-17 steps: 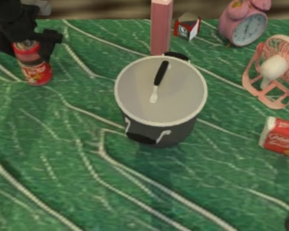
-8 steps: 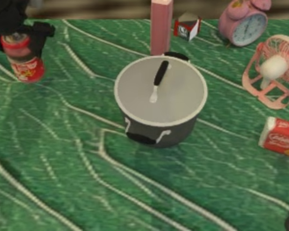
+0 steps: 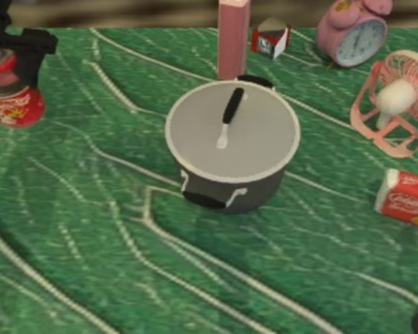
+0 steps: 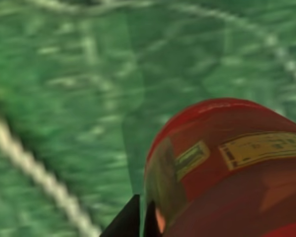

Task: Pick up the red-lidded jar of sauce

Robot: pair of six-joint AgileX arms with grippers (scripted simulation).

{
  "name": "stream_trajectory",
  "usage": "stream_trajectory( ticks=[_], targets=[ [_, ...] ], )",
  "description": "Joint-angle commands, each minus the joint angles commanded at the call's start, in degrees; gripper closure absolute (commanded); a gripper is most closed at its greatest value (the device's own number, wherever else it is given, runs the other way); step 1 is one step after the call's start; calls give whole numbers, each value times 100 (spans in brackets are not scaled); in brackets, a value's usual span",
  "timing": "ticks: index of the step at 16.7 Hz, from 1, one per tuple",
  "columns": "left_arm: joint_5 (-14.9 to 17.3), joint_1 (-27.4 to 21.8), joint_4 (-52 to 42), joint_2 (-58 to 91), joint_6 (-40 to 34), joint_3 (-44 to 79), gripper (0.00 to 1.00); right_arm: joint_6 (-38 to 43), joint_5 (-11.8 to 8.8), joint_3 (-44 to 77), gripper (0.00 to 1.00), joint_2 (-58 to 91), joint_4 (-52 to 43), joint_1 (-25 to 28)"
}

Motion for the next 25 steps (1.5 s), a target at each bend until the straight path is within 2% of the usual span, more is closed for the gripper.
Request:
stream_trajectory(
  ticks=[6,16,22,25],
  targets=[
    [-44,-167,105,-9,-196,-111,100,0,0,0,0,0,0,0],
    [-496,-1542,1165,-272,-2516,-1491,100,0,0,0,0,0,0,0],
    [-507,-1575,1224,-255,-2594,-1558,100,0,0,0,0,0,0,0],
    [-505,-1585,1629,-140,-2574,-1822,100,0,0,0,0,0,0,0]
  ],
)
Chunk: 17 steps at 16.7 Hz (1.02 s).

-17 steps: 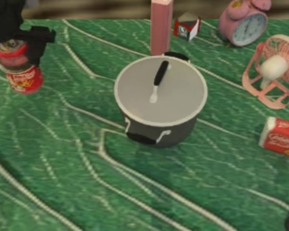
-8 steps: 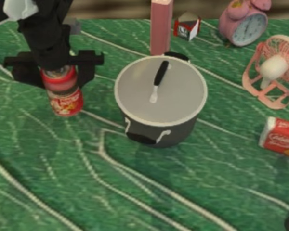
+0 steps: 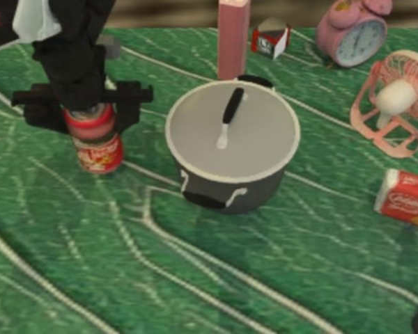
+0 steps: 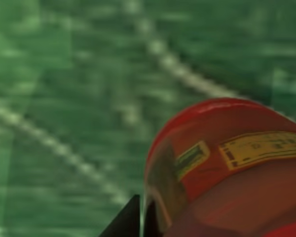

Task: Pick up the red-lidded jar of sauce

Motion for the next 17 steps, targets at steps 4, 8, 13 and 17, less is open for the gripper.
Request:
stream_trajectory(
  ticks=[4,8,13,17],
  targets=[
    [-5,11,566,189,-1,-369,100,0,0,0,0,0,0,0],
    [-5,11,573,193,-1,-375,92,0,0,0,0,0,0,0],
    [-5,11,573,193,-1,-375,55,0,0,0,0,0,0,0],
    [-5,11,573,193,-1,-375,25,0,0,0,0,0,0,0]
  ],
)
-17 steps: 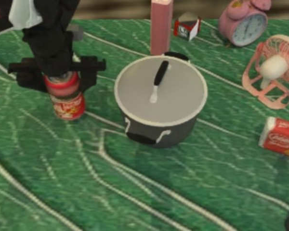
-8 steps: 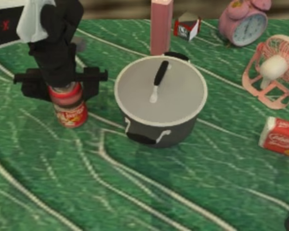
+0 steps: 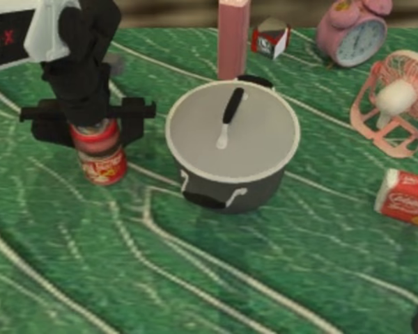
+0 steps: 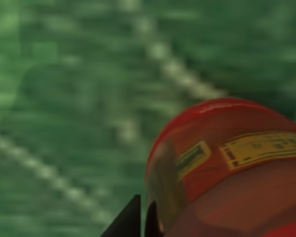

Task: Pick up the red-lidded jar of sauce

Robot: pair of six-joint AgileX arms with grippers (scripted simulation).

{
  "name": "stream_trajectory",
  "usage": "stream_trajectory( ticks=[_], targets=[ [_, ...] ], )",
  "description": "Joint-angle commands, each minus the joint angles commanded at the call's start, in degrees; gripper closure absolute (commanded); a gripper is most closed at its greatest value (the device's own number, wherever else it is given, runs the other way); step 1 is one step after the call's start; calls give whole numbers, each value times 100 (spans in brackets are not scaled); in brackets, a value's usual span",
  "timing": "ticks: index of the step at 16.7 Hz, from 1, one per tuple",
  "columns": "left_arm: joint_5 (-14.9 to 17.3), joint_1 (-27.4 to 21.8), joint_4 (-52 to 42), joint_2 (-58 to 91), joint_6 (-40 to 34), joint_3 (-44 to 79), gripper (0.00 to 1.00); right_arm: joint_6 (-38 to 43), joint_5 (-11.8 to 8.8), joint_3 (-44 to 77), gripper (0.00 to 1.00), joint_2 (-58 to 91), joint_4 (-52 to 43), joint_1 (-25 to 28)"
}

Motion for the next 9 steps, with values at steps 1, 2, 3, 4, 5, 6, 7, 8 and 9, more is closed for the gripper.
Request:
stream_trajectory(
  ticks=[1,2,3,4,5,6,7,8,9],
  targets=[
    [0,0,0,0,0,0,17,0,0,0,0,0,0,0],
    [0,0,0,0,0,0,10,0,0,0,0,0,0,0],
    [0,0,0,0,0,0,2,0,0,0,0,0,0,0],
    [0,0,0,0,0,0,0,0,0,0,0,0,0,0],
    [0,0,0,0,0,0,0,0,0,0,0,0,0,0],
    [0,0,0,0,0,0,0,0,0,0,0,0,0,0],
    [0,0,0,0,0,0,0,0,0,0,0,0,0,0],
    [0,0,0,0,0,0,0,0,0,0,0,0,0,0],
    [0,0,0,0,0,0,0,0,0,0,0,0,0,0]
  ],
)
